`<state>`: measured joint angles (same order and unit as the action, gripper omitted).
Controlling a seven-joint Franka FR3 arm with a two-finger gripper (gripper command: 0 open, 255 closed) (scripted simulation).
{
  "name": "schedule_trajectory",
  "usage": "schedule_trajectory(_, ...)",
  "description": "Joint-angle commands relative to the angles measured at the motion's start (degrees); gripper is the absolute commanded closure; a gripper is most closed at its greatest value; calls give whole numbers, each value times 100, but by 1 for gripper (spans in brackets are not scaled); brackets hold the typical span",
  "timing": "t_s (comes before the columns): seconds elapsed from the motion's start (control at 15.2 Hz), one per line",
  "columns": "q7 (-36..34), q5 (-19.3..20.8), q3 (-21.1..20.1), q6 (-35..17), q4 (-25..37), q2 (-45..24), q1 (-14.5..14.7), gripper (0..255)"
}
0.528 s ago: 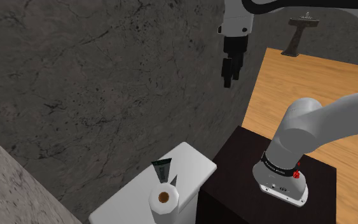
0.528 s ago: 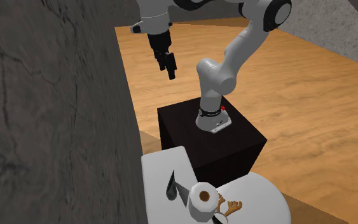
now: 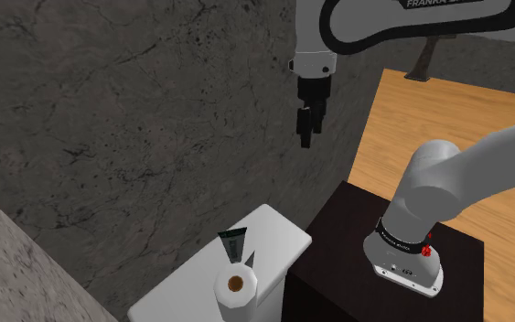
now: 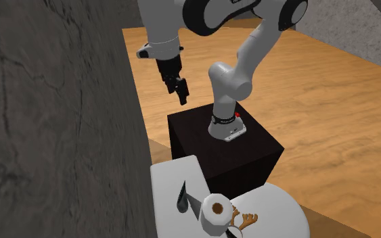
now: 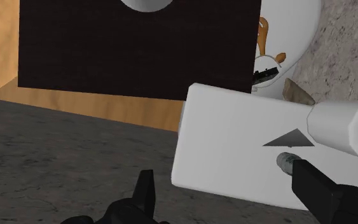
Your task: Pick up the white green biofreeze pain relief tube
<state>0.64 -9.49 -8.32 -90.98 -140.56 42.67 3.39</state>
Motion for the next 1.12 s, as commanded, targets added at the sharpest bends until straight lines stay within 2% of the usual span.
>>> schedule_trajectory(0.0,-52,-125,-212,-395,-155,-199,117,0)
schedule_trajectory(0.59,-316,-424,-1141,-1897,-205,-1497,524,0)
schedule_trajectory(1.06,-692,-230,-1860,-2987,118,-2826,700,0)
